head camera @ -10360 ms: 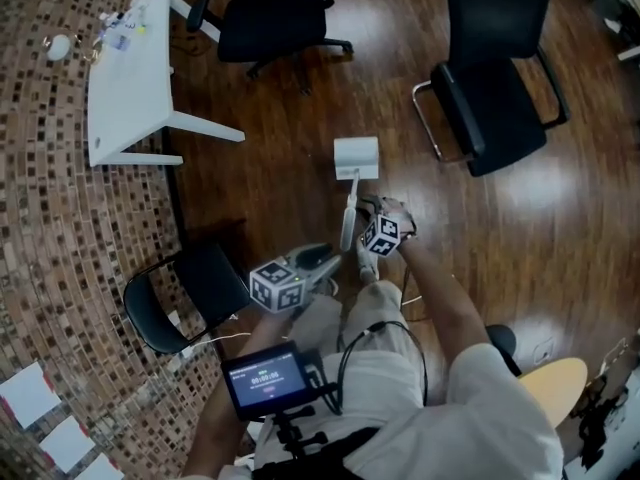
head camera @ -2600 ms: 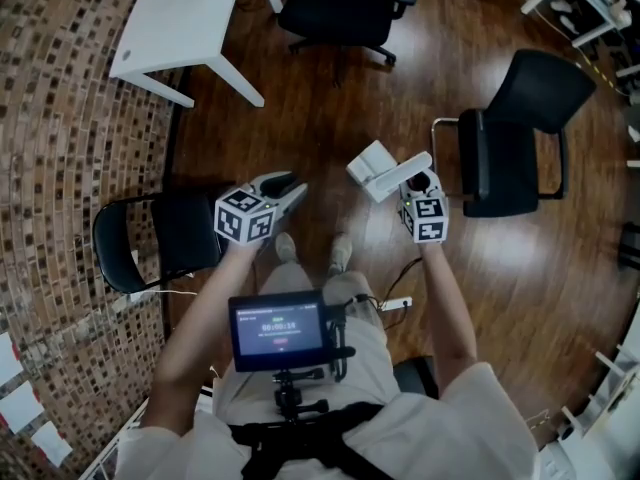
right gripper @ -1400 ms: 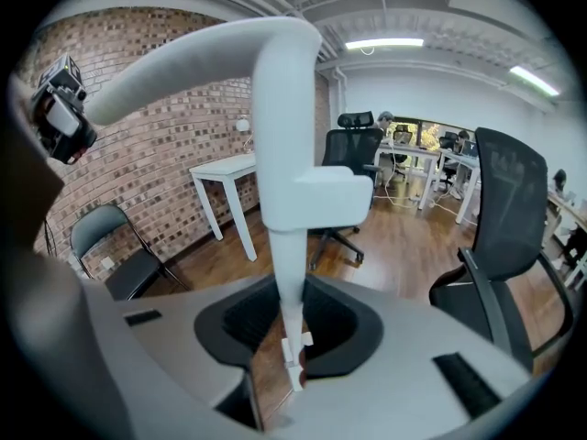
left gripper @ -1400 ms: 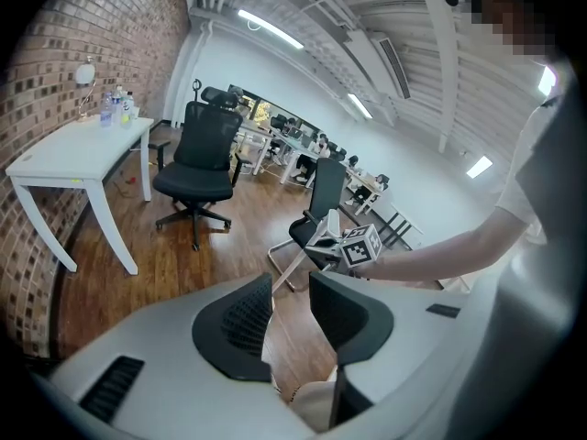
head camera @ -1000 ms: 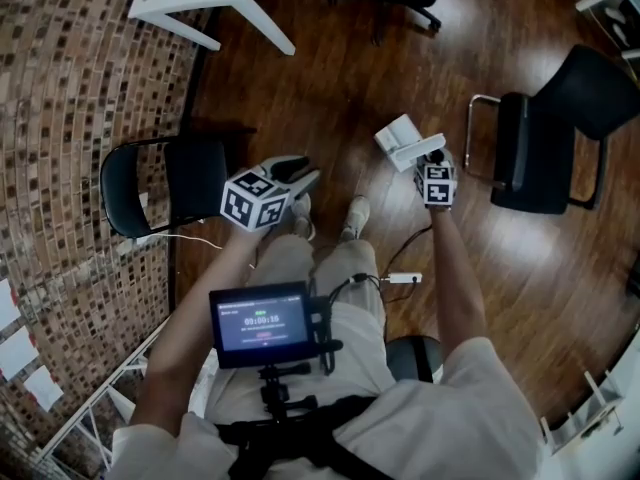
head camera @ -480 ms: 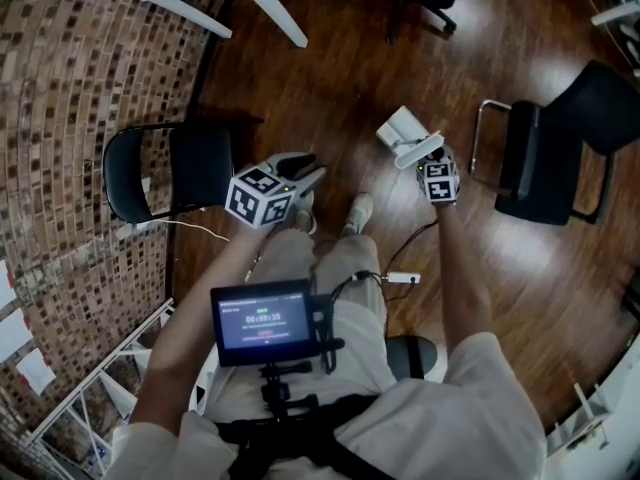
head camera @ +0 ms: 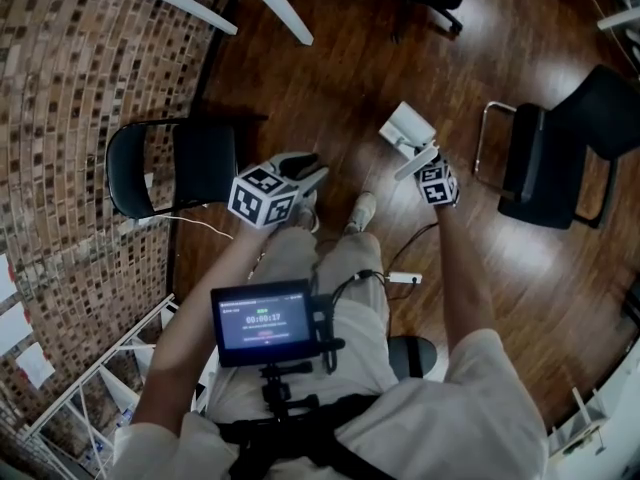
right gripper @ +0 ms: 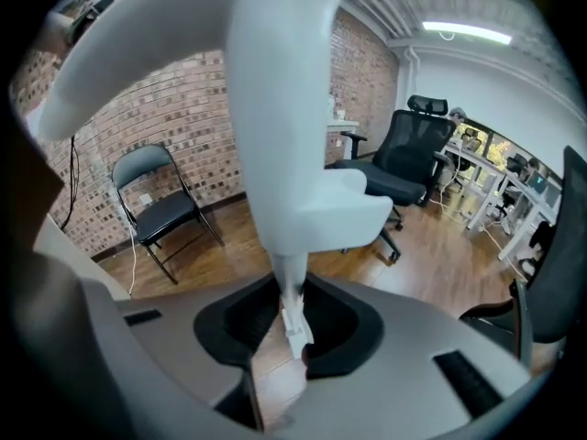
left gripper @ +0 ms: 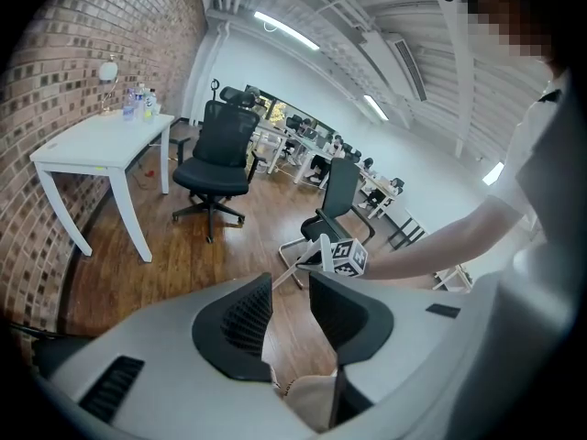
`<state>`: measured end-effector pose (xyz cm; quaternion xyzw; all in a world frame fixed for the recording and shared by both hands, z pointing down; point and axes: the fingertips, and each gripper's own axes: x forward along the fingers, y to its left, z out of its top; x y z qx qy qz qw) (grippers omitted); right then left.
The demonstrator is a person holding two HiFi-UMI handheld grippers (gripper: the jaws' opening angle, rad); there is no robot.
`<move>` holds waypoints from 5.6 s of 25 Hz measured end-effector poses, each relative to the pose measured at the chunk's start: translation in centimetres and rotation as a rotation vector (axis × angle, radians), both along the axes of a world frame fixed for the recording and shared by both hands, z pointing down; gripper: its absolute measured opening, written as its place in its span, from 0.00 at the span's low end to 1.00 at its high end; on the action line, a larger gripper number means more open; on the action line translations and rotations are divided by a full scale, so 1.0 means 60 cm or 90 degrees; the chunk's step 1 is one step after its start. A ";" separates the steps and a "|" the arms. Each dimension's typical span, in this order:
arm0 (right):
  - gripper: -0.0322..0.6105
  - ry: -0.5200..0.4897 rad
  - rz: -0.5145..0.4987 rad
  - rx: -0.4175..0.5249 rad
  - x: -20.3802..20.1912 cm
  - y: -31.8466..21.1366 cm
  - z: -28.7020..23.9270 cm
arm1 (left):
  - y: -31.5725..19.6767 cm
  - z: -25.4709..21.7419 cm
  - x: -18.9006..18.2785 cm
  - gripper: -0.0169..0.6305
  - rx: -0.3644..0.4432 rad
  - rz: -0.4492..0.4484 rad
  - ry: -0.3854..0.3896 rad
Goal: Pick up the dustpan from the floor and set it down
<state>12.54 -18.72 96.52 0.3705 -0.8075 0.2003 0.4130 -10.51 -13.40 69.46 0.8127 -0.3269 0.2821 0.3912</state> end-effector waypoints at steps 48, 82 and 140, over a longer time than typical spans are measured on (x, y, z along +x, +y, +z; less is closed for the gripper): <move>0.32 -0.179 0.308 0.182 0.104 0.180 -0.419 | 0.051 -0.135 0.032 0.21 0.141 0.017 0.160; 0.29 -0.191 0.387 0.403 0.011 0.231 -0.784 | -0.013 -0.293 -0.079 0.18 0.227 0.043 0.301; 0.23 -0.363 0.491 0.372 0.009 0.429 -0.756 | 0.192 -0.267 -0.094 0.03 0.192 0.086 0.243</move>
